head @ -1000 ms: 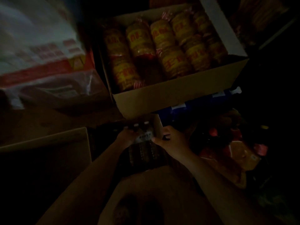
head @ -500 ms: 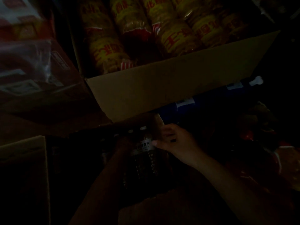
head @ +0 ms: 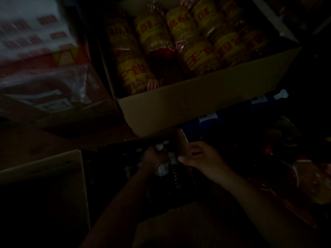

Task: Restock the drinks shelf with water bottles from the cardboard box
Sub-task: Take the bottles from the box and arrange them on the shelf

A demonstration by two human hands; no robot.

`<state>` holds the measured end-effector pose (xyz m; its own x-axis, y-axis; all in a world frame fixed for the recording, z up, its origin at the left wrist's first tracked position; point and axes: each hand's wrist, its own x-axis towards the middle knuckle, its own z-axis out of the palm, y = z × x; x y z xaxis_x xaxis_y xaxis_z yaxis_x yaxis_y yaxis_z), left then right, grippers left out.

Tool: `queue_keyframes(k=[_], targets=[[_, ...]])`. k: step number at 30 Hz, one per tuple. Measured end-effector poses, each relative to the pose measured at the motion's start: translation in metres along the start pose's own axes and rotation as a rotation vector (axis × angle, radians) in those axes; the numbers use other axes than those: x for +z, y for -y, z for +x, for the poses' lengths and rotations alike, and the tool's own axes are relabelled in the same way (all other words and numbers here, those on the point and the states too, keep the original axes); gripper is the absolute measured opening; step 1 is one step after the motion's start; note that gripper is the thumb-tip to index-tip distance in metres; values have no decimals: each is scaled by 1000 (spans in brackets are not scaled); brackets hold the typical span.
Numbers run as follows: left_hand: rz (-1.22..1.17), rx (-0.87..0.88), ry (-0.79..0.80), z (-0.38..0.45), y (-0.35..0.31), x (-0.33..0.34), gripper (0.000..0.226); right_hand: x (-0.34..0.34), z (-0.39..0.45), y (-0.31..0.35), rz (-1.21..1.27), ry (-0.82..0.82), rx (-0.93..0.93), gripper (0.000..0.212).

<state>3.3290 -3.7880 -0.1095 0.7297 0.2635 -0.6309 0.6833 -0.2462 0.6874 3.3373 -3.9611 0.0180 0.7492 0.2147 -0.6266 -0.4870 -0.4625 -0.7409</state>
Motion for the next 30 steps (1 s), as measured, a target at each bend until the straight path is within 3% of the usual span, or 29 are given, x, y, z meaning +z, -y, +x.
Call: queue_keyframes(k=[4, 11, 17, 21, 22, 26, 30], targets=[[97, 116, -6, -53, -30, -21, 35, -5, -36, 29, 1, 14, -5, 53], [-168, 164, 107, -135, -122, -93, 15, -20, -116, 104, 50, 12, -33, 54], [-185, 308, 274, -227, -265, -174, 22, -38, -189, 183, 108, 68, -67, 59], [-236, 366, 333, -290, -363, -212, 29, -63, -240, 245, 60, 108, -89, 75], [-251, 386, 339, -305, -387, -219, 28, -71, -254, 262, 56, 109, -98, 75], [-303, 441, 372, -367, -472, -243, 12, -108, -318, 327, 130, 98, -174, 35], [-309, 524, 437, -435, -550, -254, 21, -143, -382, 384, 89, 59, -252, 44]])
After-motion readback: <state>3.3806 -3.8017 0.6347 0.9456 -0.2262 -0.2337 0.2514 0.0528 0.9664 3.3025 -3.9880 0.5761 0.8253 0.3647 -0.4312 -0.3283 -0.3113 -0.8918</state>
